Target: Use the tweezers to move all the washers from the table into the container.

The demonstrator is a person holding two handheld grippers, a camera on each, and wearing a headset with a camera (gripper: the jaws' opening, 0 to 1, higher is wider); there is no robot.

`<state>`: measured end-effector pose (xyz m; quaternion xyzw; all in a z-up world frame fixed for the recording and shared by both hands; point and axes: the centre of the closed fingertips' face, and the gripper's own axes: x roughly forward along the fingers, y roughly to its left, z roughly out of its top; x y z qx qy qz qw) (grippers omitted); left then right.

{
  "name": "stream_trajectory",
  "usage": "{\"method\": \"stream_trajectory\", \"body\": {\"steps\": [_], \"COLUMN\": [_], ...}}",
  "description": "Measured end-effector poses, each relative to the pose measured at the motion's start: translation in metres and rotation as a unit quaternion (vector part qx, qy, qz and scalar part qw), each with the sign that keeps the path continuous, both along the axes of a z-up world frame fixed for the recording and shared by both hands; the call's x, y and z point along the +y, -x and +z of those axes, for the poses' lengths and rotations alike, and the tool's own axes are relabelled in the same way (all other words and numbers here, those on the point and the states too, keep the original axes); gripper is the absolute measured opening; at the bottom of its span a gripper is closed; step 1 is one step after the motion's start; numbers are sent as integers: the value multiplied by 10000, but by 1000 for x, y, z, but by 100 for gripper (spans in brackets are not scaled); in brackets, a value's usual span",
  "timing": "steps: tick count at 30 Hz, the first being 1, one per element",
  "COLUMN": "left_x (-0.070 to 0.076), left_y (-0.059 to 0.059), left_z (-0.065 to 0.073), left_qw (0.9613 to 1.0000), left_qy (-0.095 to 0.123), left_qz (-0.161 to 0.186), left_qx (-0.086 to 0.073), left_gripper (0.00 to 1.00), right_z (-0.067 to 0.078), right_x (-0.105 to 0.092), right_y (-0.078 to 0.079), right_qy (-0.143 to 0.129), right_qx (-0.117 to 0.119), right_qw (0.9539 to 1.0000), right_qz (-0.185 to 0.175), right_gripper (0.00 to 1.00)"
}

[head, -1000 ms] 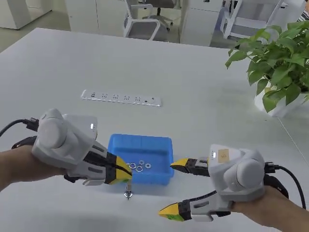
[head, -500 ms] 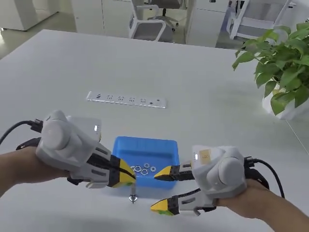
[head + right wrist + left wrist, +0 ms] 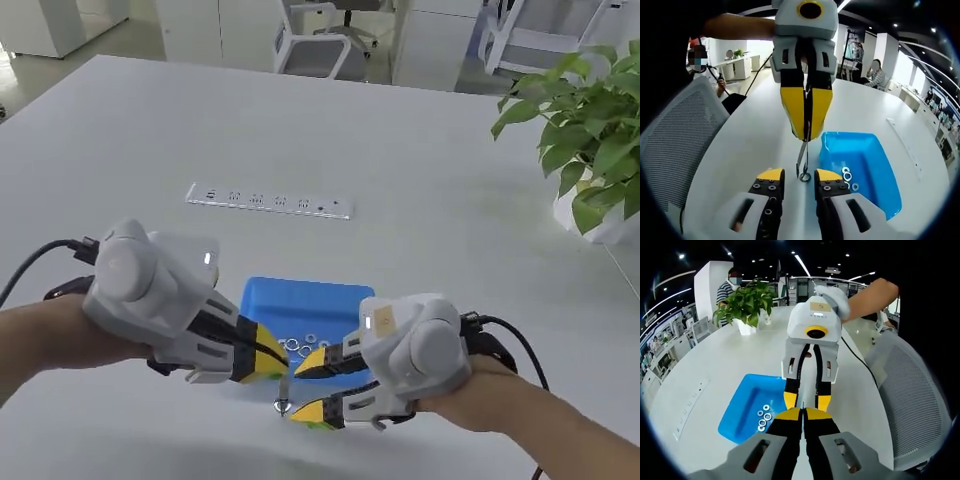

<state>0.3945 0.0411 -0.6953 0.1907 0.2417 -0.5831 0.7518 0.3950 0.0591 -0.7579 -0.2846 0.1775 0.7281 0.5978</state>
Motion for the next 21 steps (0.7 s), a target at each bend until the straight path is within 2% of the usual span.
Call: {"method": "stream_trajectory", "body": {"steps": [8, 11, 15, 21], "left_x": [0, 0, 0, 1], "left_y": [0, 0, 0, -1], "left_z": [1, 1, 1, 1], "left_qw": [10000, 10000, 10000, 10000], "left_qy": [-16, -10, -8, -27], "left_qz": [-44, -41, -43, -7], "left_qx": [18, 26, 21, 7], "left_gripper": [4, 4, 4, 4], "right_z": [-6, -7, -9, -11], "right_x": [12, 13, 13, 13], "right_y": [1, 2, 1, 0], "right_qy": [56, 117, 182, 213], "right_qx": [9, 17, -126, -57], "right_qw": [9999, 9997, 9993, 9996], "right_qz": [162, 192, 291, 169], "right_gripper": [17, 11, 11, 9]}}
